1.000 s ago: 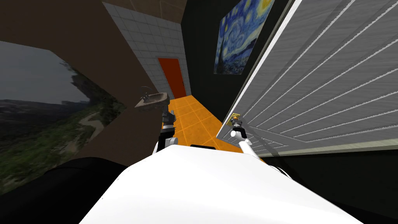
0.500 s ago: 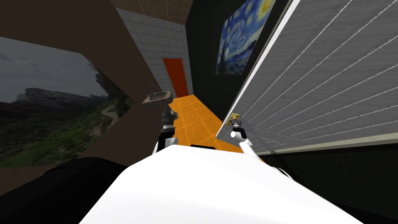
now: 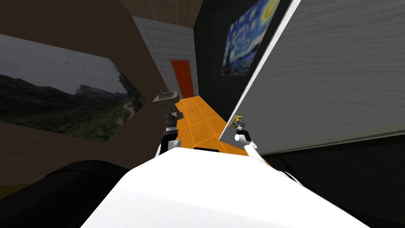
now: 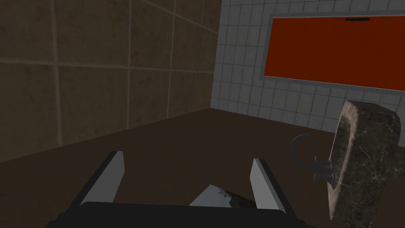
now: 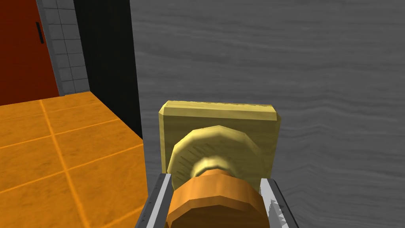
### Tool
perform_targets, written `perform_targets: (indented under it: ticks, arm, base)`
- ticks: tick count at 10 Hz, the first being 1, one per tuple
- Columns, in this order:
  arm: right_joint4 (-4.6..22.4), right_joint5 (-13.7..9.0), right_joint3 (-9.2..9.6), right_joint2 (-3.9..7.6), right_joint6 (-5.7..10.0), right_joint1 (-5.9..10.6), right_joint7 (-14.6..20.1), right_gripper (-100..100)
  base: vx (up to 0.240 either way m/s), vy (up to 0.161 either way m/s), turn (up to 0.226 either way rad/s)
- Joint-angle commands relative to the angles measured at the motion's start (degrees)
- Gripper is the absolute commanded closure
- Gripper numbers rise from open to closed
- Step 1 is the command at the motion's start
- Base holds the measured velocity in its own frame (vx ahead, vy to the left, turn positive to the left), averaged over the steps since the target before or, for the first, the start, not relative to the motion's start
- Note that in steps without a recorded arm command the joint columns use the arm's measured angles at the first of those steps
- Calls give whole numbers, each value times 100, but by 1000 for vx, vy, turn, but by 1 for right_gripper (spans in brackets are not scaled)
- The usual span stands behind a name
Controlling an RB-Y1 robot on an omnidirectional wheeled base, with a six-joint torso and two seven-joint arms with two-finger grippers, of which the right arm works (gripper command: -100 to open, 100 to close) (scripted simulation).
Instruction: Pull the door open
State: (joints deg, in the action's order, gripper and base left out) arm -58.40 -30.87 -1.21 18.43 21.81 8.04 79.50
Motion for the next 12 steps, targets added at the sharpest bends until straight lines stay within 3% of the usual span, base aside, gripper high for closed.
perform_targets:
  ticks: [1,4,5,12]
  arm:
    - [-74,17,112,57,23,-28,98,100]
    - [-152,40,278,145,32,-78,235,100]
    - [-115,34,240,120,20,-60,198,100]
    - [-328,110,719,415,97,-216,614,100]
  base:
    - [-208,-67,103]
    - [-200,-56,79]
    - [-96,-27,37]
    - [-177,-52,82]
